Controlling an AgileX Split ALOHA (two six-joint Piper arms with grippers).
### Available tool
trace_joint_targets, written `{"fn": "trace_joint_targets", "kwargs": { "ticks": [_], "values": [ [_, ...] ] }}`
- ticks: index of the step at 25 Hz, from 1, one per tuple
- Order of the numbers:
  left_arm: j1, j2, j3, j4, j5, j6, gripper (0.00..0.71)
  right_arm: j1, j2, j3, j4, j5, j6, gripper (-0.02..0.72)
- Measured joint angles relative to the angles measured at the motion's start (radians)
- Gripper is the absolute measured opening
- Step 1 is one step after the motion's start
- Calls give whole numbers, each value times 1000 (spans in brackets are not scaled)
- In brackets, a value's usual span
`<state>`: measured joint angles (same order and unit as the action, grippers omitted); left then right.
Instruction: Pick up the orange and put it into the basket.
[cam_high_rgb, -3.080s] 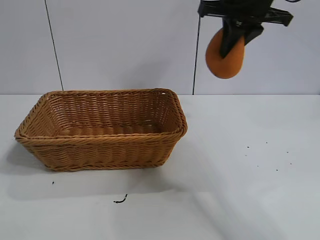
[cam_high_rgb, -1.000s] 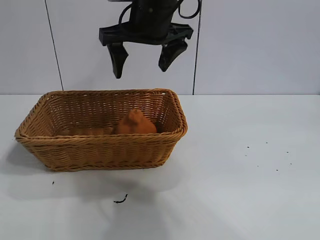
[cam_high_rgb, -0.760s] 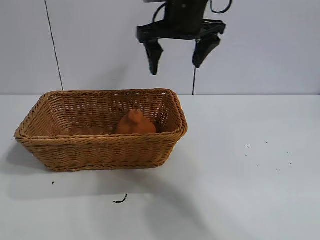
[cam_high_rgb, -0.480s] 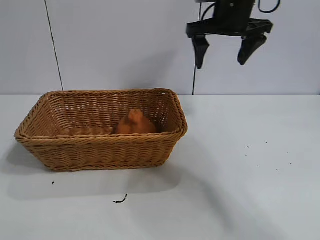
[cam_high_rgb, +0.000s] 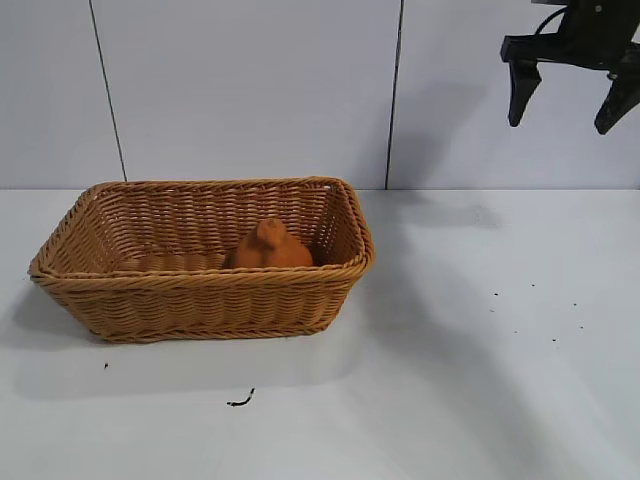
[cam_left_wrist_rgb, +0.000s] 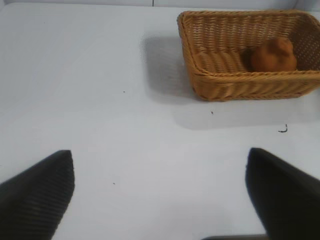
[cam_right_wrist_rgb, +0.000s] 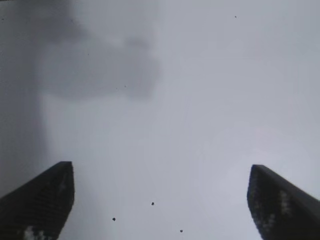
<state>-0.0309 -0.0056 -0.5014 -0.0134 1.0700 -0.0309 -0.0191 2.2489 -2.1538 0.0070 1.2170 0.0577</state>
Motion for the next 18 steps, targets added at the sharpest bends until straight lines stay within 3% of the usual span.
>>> {"fn": "trace_joint_targets", "kwargs": {
  "ticks": [8, 18],
  "values": [
    [0, 0, 0, 0, 0, 0, 666, 0, -170, 270, 8, -1, -16, 637],
    [0, 0, 0, 0, 0, 0, 666, 5, -606, 743, 39, -2, -58, 637]
  ]
}}
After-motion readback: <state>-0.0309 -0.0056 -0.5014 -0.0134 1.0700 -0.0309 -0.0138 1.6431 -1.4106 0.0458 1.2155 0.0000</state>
